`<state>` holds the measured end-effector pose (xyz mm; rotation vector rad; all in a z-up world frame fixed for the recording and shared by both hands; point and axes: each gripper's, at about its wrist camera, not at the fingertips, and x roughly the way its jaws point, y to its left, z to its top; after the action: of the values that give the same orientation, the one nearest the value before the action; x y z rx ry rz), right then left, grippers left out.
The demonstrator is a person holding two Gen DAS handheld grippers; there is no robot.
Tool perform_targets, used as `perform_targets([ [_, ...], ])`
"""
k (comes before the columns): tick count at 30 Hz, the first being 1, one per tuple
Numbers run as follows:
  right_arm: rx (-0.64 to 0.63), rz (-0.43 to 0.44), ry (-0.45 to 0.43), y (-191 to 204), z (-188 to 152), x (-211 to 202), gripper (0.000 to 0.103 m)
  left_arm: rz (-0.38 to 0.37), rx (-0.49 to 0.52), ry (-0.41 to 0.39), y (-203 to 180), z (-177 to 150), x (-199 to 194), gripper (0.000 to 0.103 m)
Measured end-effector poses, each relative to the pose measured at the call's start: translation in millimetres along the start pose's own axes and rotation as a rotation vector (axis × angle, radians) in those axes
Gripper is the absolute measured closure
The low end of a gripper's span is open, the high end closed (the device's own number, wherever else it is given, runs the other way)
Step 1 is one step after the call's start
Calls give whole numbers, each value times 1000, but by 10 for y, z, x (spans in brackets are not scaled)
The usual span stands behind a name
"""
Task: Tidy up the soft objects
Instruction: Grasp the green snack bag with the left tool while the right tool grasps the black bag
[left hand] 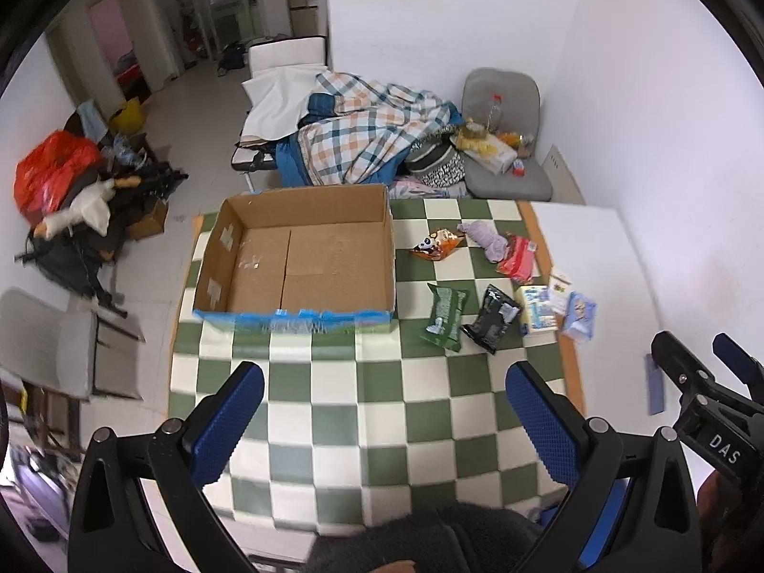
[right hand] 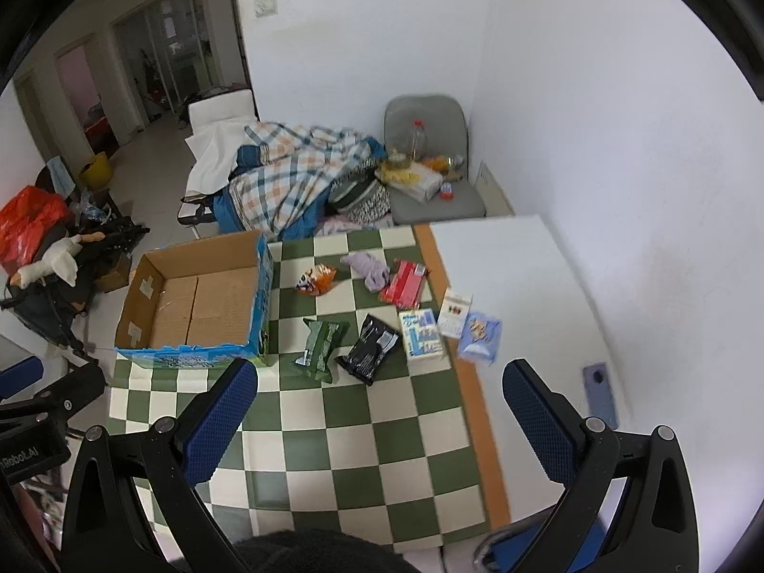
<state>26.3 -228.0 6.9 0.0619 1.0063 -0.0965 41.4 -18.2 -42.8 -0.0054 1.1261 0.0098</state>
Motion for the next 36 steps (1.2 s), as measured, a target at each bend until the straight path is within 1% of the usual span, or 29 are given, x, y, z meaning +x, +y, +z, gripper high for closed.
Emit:
perform_targets([
  [1,6,2,10,-24,-7,95,0,25,23,9,-53,93,151,0],
  [3,51,36,72,-134,34,543,0,55,66,40,-96,279,460,0],
  [4,89,61,118,-196,66,863,0,65,84,57,-132,368,613,0],
  [5,108,73,144,-227,60,1068,0,81,102,89,-186,481,842,0],
  [6,140,99,190,-266,68,1421,0,84,114,112,-221,557,1002,0],
  [7,158,104,214,-283,54,1658,0,80,127,140,-276,646,1195,0],
  [8,184,101,254,-303,52,2033,0,89,139,165,-325,723,1383,0],
  [9,196,99,280,-305,50,2267,1,94,153,188,-377,781,1542,0],
  [10,214,104,317,-301,39,2565,2,94,166,209,-426,826,1686,0],
  [11,231,106,358,-292,23,2884,6,100,189,232,-497,883,1889,1],
  [12,250,107,401,-285,-3,3192,9,104,206,251,-557,925,2043,3],
  [13,271,111,437,-276,-33,3433,10,107,215,271,-585,953,2170,9],
  [14,295,112,479,-264,-84,3703,11,116,222,298,-617,977,2321,10],
  [16,339,114,543,-234,-181,4114,13,122,231,356,-692,1024,2642,11],
  [17,354,115,570,-198,-232,4312,15,130,232,371,-703,1027,2713,11],
  [18,361,103,595,-169,-278,4480,18,137,244,391,-757,1026,2835,11],
  [19,369,100,610,-151,-314,4594,20,136,262,417,-820,1018,2960,11],
  [20,377,102,631,-120,-365,4712,24,136,276,440,-859,1009,3055,11],
  [21,375,92,657,-93,-421,4808,35,128,284,461,-896,993,3137,11],
  [22,369,81,677,-77,-475,4890,40,117,293,492,-940,964,3237,11],
  [23,356,68,688,-73,-535,4937,44,115,300,510,-966,945,3298,11],
  [24,349,83,674,-92,-585,4936,46,104,305,530,-1006,915,3385,11],
  [27,277,27,663,-184,-734,4891,47,74,329,590,-1142,798,3617,11],
  [29,261,17,676,-282,-857,4887,47,63,354,636,-1252,697,3801,11],
  [32,267,27,704,-417,-1037,4934,47,61,372,698,-1359,558,4047,11],
  [36,303,59,718,-494,-1241,5095,42,72,380,760,-1437,463,4314,11],
])
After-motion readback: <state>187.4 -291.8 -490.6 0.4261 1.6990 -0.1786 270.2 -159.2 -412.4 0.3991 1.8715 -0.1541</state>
